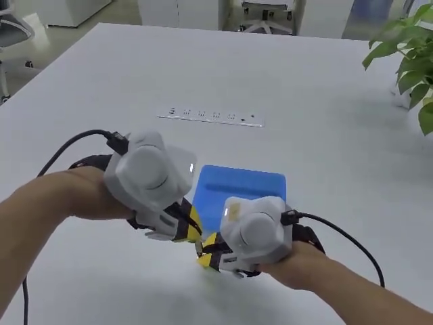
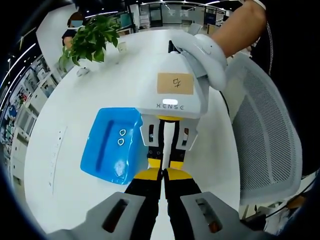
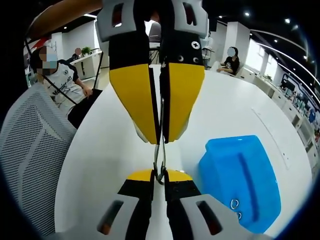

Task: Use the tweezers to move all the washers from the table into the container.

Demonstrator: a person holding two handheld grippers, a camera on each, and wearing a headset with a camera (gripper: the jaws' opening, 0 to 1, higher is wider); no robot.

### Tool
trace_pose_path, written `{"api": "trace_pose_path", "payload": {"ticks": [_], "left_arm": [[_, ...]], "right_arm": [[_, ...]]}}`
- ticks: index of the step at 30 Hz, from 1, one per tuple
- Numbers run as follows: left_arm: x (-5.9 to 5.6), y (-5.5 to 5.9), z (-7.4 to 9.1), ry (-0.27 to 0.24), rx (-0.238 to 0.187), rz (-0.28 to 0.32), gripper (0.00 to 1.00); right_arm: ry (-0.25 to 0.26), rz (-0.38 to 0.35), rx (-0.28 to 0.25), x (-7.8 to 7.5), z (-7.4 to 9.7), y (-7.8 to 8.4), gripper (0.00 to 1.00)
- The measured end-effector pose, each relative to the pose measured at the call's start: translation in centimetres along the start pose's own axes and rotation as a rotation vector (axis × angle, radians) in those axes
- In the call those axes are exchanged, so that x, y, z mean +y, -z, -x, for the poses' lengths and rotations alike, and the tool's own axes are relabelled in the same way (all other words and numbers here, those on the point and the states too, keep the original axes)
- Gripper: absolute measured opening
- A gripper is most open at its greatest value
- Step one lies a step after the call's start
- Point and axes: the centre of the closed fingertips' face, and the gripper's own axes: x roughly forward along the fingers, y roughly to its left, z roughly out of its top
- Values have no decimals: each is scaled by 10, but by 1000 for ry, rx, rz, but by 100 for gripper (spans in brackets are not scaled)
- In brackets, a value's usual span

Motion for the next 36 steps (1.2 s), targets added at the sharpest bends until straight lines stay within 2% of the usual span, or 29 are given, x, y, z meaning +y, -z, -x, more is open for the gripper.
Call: {"api": "trace_pose_path", "payload": {"ticks": [13,17,36], "left_arm": [[2,-10,14,-10,-3,-6,6],[3,-14,18,-12,-3,-10,6],[14,-42,42,-42,-17,-44,6]], "right_arm": [[0,-7,-23,0,12,-13,9],[5,15,-23,-2,16,-16,9],[63,58,-52,-21,44,-38,9]]}}
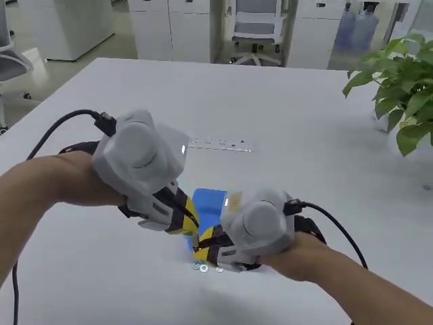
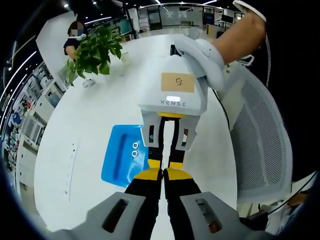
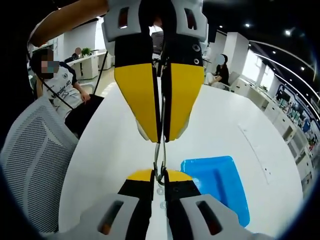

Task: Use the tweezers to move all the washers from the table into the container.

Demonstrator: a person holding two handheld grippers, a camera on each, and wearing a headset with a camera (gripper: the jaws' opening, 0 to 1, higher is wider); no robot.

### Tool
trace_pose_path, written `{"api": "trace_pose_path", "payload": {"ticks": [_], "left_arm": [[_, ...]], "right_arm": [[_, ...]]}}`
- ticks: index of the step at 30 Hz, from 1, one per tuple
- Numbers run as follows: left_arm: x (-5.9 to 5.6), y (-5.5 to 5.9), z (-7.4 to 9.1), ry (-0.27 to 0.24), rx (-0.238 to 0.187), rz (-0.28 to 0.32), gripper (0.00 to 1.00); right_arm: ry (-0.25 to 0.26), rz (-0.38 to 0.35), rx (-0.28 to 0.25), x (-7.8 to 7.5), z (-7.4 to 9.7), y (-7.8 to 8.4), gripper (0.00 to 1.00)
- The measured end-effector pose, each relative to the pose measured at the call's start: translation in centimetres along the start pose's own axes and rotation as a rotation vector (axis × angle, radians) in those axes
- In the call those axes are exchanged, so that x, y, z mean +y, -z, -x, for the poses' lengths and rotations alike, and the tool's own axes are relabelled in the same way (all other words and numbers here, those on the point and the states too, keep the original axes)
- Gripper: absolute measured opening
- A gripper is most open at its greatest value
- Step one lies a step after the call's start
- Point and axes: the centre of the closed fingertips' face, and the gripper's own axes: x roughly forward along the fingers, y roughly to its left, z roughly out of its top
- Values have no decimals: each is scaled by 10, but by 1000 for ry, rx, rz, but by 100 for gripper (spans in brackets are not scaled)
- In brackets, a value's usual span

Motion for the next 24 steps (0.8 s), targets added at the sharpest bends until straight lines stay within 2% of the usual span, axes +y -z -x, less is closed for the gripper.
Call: {"api": "trace_pose_path", "payload": {"ticks": [14,24], "left_arm": [[17,-21,3,-8,-10,-47,6],[31,-28,-3,-19,-21,-75,6]], "right_arm": [[52,12,-7,-25,17,-4,9],[90,7,-8,-43,22,2,9]]}}
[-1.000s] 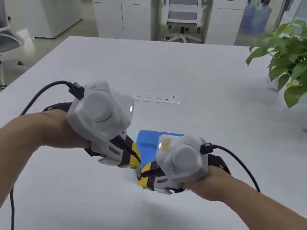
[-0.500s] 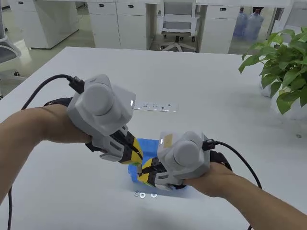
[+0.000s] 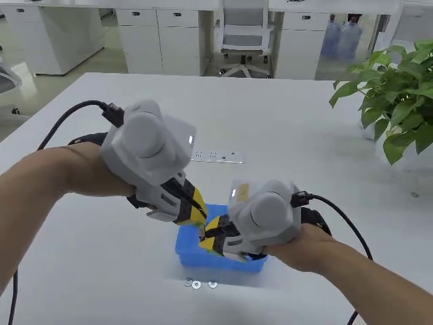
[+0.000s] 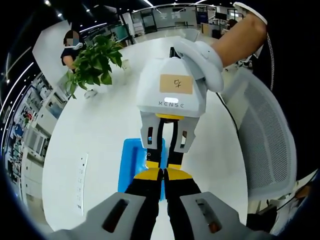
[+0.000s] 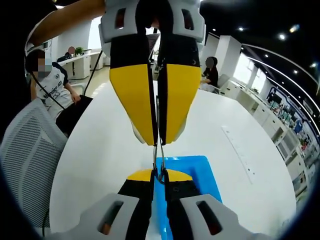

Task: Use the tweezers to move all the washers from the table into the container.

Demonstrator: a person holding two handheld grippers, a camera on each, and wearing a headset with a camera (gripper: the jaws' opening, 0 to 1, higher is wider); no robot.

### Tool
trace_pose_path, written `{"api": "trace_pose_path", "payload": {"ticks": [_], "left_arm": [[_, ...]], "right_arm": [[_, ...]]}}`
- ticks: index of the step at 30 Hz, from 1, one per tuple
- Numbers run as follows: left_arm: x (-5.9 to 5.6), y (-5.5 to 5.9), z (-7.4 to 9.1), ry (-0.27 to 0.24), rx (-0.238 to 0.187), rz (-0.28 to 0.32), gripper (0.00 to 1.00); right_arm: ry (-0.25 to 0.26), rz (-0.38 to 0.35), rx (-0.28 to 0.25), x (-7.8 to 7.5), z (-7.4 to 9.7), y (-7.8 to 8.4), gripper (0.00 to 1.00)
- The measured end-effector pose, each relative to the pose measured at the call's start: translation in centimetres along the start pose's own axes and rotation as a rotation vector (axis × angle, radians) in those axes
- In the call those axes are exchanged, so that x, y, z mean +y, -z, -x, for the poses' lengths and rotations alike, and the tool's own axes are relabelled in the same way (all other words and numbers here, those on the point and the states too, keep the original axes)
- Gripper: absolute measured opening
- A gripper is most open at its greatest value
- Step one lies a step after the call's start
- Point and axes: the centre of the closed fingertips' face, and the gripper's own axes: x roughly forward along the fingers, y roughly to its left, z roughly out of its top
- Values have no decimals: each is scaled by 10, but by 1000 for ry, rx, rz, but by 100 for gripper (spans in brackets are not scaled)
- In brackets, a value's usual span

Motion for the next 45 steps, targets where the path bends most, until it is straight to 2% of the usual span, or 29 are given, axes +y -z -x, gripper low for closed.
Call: {"api": "trace_pose_path", "payload": {"ticks": [10,17,33,45], "left_arm": [[13,5,-12,-2,3,-14,6],[22,13,-22,7,8,-12,6],[35,30,-45,30,13,4,6],[38,36,-62,53,7,13,6]], "right_arm": [[11,-13,-1,-13,-7,11,9],[7,-27,4,-20,-14,20,9],[-26,-61,18,-28,-34,43,9],[-48,-82,42,-30,-41,59,9]]}}
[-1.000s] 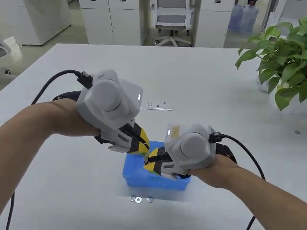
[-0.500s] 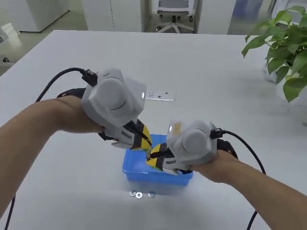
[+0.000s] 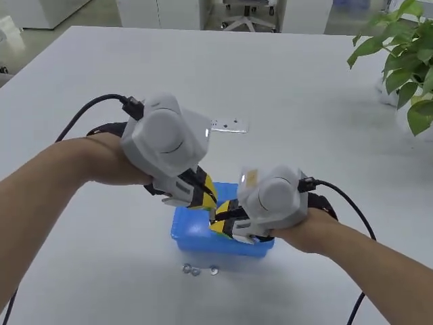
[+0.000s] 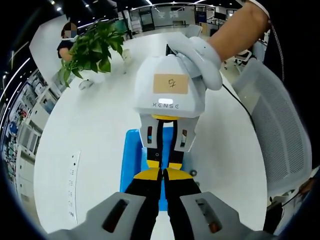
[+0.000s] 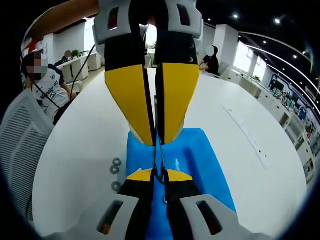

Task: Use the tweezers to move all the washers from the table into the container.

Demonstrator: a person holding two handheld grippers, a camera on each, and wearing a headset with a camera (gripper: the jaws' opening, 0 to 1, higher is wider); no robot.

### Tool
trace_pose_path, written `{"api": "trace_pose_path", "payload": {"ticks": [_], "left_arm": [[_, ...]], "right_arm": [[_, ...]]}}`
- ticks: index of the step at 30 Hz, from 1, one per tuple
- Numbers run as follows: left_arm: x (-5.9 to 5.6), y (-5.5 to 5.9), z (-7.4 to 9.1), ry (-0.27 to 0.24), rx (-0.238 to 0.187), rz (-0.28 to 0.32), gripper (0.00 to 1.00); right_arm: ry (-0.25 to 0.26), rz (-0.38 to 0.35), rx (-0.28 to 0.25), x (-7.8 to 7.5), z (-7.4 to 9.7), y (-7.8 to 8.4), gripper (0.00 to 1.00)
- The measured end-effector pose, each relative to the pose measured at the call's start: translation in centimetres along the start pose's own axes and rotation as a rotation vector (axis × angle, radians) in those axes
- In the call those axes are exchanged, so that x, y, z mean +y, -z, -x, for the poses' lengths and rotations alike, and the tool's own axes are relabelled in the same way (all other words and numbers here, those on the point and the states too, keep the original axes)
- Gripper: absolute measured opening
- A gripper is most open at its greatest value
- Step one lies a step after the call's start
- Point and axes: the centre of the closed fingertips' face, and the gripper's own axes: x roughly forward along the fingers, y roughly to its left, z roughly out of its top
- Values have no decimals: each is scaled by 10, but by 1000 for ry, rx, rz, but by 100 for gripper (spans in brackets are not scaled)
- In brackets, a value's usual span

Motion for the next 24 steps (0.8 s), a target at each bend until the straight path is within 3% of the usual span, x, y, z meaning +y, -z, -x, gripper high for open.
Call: {"api": "trace_pose_path", "payload": {"ticks": [15,24], "left_arm": [[3,2,-5,9,-2,7,6],[3,-4,-2,2,-13,1,6]], "right_arm": [[-12,-10,17,-2,-2,6,10],[0,-6,14,-3,3,4,10]]}}
